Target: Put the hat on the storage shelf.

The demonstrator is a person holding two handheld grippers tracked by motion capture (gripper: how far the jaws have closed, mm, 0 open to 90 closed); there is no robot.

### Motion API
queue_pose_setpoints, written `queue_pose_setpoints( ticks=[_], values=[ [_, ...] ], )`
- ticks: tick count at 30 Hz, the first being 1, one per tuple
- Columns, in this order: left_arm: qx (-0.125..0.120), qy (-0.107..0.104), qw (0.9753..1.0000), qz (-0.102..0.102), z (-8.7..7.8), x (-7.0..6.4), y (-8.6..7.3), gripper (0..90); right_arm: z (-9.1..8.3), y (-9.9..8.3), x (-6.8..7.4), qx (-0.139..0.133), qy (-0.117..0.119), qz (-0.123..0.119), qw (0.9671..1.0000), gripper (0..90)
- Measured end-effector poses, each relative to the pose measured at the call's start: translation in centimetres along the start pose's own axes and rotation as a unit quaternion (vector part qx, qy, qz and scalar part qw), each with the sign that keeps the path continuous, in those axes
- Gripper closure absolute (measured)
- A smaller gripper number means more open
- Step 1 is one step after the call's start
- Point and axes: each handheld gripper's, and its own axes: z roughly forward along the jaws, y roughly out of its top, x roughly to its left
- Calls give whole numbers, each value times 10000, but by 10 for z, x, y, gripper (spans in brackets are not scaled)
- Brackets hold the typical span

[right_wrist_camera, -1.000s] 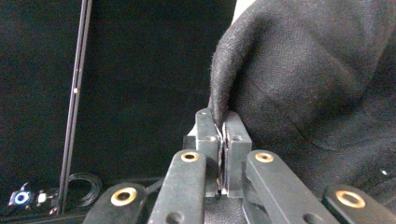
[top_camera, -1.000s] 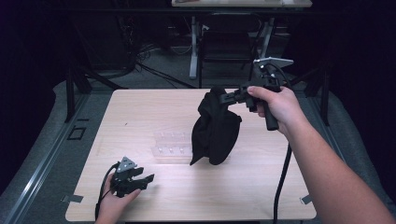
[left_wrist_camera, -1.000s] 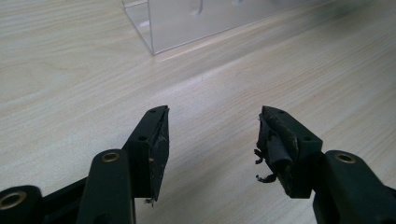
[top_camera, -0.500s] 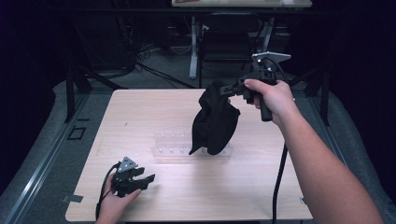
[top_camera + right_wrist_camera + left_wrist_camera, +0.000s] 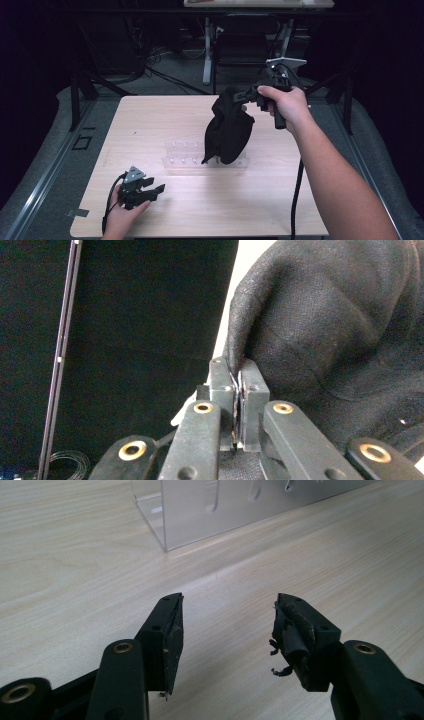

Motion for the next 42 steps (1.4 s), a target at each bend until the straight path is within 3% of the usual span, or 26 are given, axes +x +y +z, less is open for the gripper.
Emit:
queue_pose_setpoints(
  ticks=[9,14,20,28,36,42],
  values=[
    [-147,-51,9999,31,-4,-6,9,470,9,-4,2,44,170,-64,9998,875],
    [-275,-153,9991,287,-8,-17,23,522,13,-5,4,41,203,-44,9998,872],
    [-214,-267,9970,694,-6,-28,42,544,16,-6,3,30,342,15,9994,866],
    [-495,-311,9943,893,-7,-48,70,543,22,-6,5,101,440,-19,9990,866],
    [-502,-422,9910,1164,-3,-69,88,566,27,-6,7,135,518,-31,9986,865],
    [-498,-455,9895,1276,0,-77,94,578,30,-6,9,145,549,-39,9984,864]
  ],
)
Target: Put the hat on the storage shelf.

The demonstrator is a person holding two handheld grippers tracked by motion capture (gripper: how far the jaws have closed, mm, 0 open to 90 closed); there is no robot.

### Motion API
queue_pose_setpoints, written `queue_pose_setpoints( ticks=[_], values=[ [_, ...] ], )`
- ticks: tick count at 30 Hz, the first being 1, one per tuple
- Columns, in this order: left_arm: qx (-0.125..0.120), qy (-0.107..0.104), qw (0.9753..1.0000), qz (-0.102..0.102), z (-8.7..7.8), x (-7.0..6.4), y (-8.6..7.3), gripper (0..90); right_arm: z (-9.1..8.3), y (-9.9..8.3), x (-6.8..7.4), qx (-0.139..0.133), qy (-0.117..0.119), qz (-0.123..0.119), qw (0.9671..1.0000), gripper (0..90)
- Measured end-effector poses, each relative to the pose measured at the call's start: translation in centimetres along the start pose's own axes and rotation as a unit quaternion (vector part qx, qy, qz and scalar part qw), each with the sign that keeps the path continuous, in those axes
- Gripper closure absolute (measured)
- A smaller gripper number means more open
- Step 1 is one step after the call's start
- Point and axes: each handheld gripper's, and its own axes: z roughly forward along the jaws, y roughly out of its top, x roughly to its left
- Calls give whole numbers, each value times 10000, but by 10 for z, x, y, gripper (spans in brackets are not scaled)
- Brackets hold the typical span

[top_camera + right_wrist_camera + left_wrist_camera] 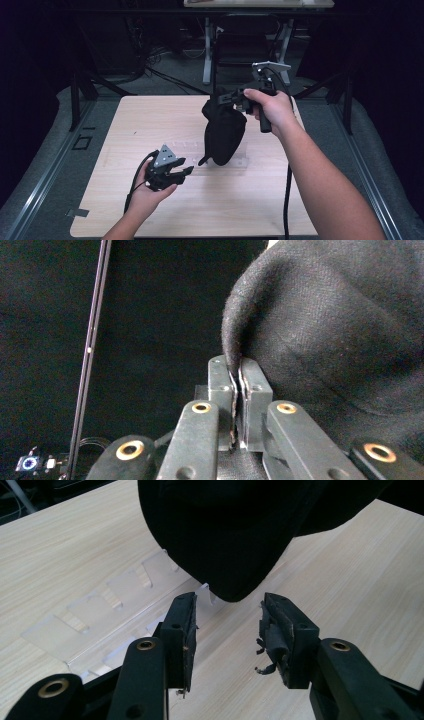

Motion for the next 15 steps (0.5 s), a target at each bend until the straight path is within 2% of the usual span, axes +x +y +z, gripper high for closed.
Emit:
queue_pose_setpoints(
  ticks=[15],
  values=[
    [-19,-122,9999,75,9,-8,9,604,9,0,4,14,62,5,10000,862]
  ],
)
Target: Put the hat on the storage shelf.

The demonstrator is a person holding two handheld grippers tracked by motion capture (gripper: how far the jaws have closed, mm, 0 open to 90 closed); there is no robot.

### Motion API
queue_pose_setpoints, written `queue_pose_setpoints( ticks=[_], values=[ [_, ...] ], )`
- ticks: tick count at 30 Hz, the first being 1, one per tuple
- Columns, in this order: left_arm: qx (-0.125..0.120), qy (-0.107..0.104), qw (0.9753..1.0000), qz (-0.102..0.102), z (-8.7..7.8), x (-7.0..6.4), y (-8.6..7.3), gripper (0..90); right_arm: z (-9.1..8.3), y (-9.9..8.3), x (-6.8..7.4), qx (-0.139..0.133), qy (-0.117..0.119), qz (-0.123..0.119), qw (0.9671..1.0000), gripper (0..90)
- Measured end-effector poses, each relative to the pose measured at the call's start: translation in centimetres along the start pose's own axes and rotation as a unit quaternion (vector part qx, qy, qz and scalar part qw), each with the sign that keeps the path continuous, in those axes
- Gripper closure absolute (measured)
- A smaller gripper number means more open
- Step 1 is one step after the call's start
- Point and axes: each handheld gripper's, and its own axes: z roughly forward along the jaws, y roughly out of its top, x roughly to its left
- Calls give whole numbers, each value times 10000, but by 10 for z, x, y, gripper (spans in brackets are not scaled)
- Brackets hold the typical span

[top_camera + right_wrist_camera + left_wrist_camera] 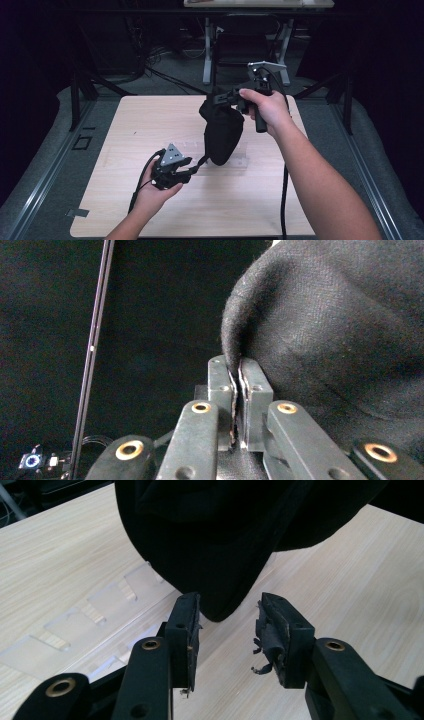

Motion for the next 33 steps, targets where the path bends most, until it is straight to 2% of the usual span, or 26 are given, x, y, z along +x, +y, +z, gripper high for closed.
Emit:
queue_pose_setpoints(
  ticks=[12,16,23,26,33],
  values=[
    [-146,-2,9998,102,2,-7,9,660,7,1,2,13,61,-24,10000,857],
    [-136,3,9998,166,2,-10,14,711,11,1,4,6,92,-31,10000,857],
    [-116,155,9993,319,3,-12,17,801,15,0,5,30,119,-35,9999,854],
    [-104,108,9995,291,3,-11,17,814,16,0,5,24,139,-44,9999,843],
    [-92,271,9978,598,3,-15,16,838,12,-3,4,-53,285,-79,9995,767]
  ],
)
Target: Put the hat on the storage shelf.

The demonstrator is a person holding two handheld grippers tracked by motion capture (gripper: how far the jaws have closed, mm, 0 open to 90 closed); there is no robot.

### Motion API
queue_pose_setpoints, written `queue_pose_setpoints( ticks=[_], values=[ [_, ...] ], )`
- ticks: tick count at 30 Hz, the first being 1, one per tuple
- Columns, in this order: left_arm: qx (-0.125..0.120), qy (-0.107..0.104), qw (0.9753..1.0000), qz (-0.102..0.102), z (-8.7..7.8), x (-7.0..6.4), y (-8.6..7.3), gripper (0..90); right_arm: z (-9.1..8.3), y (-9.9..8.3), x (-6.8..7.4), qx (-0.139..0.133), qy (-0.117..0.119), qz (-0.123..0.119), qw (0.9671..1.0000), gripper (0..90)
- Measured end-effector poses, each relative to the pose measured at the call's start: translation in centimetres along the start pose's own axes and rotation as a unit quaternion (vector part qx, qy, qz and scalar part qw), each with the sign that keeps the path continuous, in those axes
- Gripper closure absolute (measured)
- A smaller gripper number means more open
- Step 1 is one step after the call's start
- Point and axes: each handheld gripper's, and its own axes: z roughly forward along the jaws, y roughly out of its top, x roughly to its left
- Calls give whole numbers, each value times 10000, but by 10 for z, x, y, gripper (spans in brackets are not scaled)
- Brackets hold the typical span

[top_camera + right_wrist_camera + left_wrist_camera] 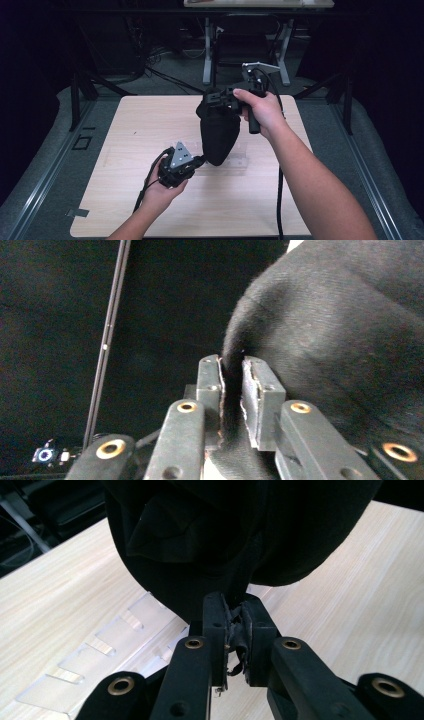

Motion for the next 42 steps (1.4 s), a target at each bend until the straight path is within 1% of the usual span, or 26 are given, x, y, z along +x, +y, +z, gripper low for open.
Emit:
queue_pose_setpoints(
  ticks=[2,5,6,7,9,10,11,13,16,18,20,21,23,24,25,26,27,28,34,36,42],
  values=[
    [-4,38,10000,43,0,0,0,840,-3,-1,0,-18,23,-59,10000,753],
    [7,65,10000,74,-1,1,-2,846,-9,-4,1,-173,-45,-205,9996,727],
    [3,76,10000,53,-2,3,-3,848,-11,-5,0,-198,-57,-220,9995,711],
    [5,84,10000,33,-2,4,-4,850,-13,-7,-1,-213,-111,-278,9993,694],
    [21,96,10000,-14,-3,6,-7,851,-17,-9,-1,-213,-339,-409,9984,682],
    [34,128,9999,25,-4,7,-9,852,-19,-10,-2,-232,-411,-440,9979,673],
    [57,182,9998,51,-4,7,-10,852,-21,-11,-3,-287,-455,-456,9975,665],
    [107,242,9996,115,-4,7,-12,851,-26,-13,-7,-341,-452,-423,9975,664],
    [114,255,9996,78,-4,10,-16,851,-32,-15,-11,-410,-539,-417,9968,656],
    [145,252,9996,52,-4,11,-20,850,-35,-16,-12,-455,-566,-418,9965,649],
    [216,293,9993,66,-3,11,-24,848,-39,-17,-13,-492,-621,-446,9959,648],
    [262,299,9992,82,-2,12,-27,847,-40,-17,-14,-521,-532,-445,9962,648],
    [357,301,9989,1,2,13,-35,847,-42,-18,-15,-514,-495,-438,9965,646],
    [425,268,9987,-23,4,14,-40,847,-43,-18,-15,-497,-503,-459,9964,646],
    [356,320,9988,-97,4,16,-44,846,-43,-19,-15,-507,-593,-443,9960,646],
    [353,344,9987,-156,3,17,-46,843,-43,-19,-15,-492,-623,-439,9959,644],
    [359,320,9986,-240,3,20,-48,842,-44,-20,-15,-486,-654,-473,9956,641],
    [362,240,9985,-331,3,21,-49,840,-44,-20,-15,-495,-687,-497,9952,639],
    [372,246,9983,-384,3,24,-53,828,-46,-21,-16,-515,-733,-546,9945,636],
    [367,261,9982,-386,4,23,-53,825,-46,-22,-16,-519,-791,-570,9939,635],
    [373,270,9981,-408,3,23,-53,816,-47,-22,-16,-501,-800,-598,9937,636]
  ],
)
